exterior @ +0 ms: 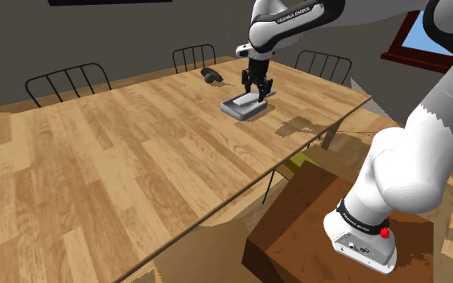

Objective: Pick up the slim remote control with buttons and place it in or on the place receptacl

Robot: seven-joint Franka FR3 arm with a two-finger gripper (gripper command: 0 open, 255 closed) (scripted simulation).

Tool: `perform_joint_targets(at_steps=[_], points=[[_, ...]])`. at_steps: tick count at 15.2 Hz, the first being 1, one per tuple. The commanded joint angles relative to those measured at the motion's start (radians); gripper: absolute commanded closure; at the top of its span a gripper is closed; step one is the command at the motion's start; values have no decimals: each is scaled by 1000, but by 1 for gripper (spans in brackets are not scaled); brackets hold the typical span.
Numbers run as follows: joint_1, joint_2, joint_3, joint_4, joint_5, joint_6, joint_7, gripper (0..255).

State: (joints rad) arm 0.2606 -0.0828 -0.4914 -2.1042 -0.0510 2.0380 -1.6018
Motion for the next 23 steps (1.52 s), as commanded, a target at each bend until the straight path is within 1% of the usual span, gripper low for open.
perform_joint_targets(at_steps=[1, 5, 10, 23], points=[[-11, 83, -24, 83, 43, -8, -57, 255], [-56, 249, -50, 269, 138, -52, -160, 255], [-153, 462, -49, 539, 247, -140, -258, 255], [-158, 511, -30, 429, 280, 13, -279, 255]])
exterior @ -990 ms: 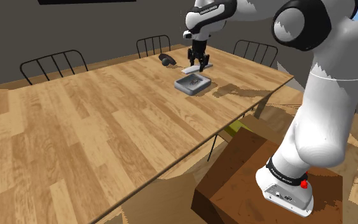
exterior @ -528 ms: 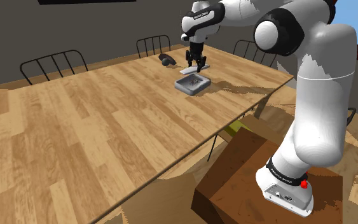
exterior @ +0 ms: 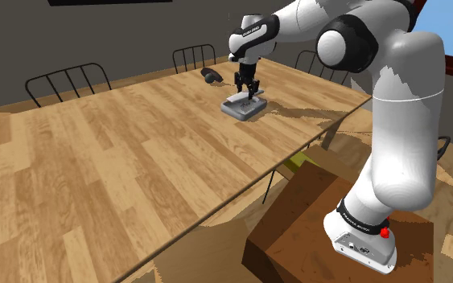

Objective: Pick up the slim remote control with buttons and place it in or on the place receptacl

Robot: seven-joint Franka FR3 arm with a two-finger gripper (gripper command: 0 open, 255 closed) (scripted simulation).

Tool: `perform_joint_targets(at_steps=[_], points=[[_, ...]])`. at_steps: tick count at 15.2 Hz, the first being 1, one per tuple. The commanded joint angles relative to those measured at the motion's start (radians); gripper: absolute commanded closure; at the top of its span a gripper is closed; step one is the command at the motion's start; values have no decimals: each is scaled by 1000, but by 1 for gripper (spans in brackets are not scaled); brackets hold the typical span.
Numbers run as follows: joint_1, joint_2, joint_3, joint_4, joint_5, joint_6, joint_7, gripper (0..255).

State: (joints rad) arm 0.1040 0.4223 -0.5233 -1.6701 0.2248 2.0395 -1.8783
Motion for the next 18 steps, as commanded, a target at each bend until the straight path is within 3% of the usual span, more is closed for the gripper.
perform_joint_targets(at_steps=[1, 9, 10, 15, 18], points=[[-2, 10, 3, -10, 6, 19, -4, 255], [-2, 10, 3, -10, 6, 19, -4, 255], [-2, 10, 3, -10, 6, 19, -4, 0], [-2, 10, 3, -10, 6, 19, -4, 0], [3, -25, -8, 45, -16, -66, 11, 0]])
